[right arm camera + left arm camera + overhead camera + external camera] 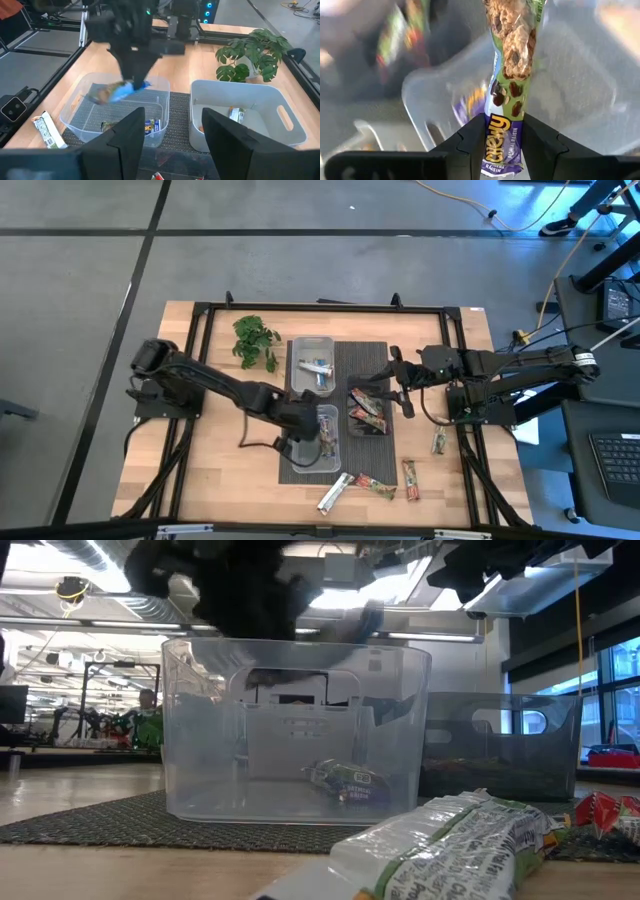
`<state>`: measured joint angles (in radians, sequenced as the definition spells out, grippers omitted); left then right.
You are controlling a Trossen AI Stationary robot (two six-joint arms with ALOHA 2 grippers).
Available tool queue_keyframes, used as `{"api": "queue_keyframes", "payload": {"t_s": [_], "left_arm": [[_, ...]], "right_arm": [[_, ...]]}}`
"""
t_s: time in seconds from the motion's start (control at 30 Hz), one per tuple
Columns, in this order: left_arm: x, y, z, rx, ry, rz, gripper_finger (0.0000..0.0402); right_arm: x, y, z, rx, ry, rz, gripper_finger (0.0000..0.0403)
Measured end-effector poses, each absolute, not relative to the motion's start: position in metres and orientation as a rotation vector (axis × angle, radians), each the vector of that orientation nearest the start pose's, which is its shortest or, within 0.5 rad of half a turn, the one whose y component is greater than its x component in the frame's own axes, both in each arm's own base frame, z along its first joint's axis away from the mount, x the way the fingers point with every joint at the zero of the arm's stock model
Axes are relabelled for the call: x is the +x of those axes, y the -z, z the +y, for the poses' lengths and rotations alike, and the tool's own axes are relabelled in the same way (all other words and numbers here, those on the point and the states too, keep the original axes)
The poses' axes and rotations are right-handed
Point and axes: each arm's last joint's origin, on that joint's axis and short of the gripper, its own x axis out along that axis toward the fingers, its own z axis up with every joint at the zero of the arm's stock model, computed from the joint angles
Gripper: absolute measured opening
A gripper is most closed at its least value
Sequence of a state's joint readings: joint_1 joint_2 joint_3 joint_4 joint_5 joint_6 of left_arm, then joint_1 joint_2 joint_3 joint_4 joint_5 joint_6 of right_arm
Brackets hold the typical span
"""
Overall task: Pick and place Granola Bars by type
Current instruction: Put the blue granola bar into the transparent bin
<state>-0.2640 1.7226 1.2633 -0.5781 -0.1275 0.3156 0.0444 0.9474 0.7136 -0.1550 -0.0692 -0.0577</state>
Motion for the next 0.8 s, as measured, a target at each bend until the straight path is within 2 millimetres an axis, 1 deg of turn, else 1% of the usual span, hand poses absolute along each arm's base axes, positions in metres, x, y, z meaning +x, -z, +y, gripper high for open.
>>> {"api": "queue_keyframes", "payload": {"t_s": [0.03, 0.1, 0.2, 0.27, 0.4, 0.47, 0.73, 0.8], "left_arm": [[0.346, -0.224, -0.088, 0.487, 0.284, 1.046, 0.0106], [0.354, -0.219, -0.088, 0.478, 0.305, 1.091, 0.0107], [0.363, -0.216, -0.091, 0.498, 0.35, 1.096, 0.0109], [0.367, -0.21, -0.094, 0.522, 0.357, 1.107, 0.0108], [0.368, -0.199, -0.095, 0.537, 0.356, 1.164, 0.0106], [0.366, -0.198, -0.094, 0.535, 0.357, 1.188, 0.0107], [0.366, -0.196, -0.091, 0.48, 0.349, 1.196, 0.0106], [0.366, -0.195, -0.091, 0.473, 0.325, 1.199, 0.0105]], "right_arm": [[0.207, -0.283, 0.011, -0.052, -0.123, 0.385, 0.02], [0.207, -0.283, 0.011, -0.051, -0.123, 0.386, 0.02], [0.207, -0.282, 0.011, -0.05, -0.123, 0.39, 0.02], [0.207, -0.282, 0.011, -0.05, -0.124, 0.394, 0.02], [0.207, -0.282, 0.011, -0.049, -0.123, 0.395, 0.02], [0.207, -0.282, 0.011, -0.05, -0.124, 0.395, 0.02], [0.207, -0.282, 0.011, -0.05, -0.124, 0.399, 0.02], [0.207, -0.281, 0.011, -0.05, -0.124, 0.402, 0.02]]}}
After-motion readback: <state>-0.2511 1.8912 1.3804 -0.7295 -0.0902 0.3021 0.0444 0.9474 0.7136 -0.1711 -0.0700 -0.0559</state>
